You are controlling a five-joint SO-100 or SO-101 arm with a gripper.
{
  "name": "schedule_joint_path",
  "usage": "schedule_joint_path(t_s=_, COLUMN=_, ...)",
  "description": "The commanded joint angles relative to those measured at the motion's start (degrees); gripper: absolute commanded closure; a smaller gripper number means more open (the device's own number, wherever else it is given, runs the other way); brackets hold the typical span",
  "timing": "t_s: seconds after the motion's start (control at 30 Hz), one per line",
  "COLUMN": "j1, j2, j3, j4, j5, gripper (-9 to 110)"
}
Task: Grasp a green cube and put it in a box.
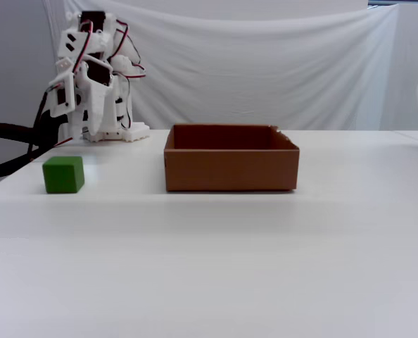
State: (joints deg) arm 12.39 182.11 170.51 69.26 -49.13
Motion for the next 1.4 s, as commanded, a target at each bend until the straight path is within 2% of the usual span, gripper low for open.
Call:
schedule_joint_path(t_s=0.0, j1=0.26, j2=0.35, j3=-0.26, j4=0.88, j5=0.53, gripper=79)
schedule_joint_path(t_s=1.17, j1=0.7, j2=0.35, j3=-0.26, j4=0.88, j5=0.53, gripper=79)
schedule_joint_path(t_s=1.37, j1=2.99, j2=-0.09, j3=-0.44, j4=-11.34, j5=0.0, gripper=79)
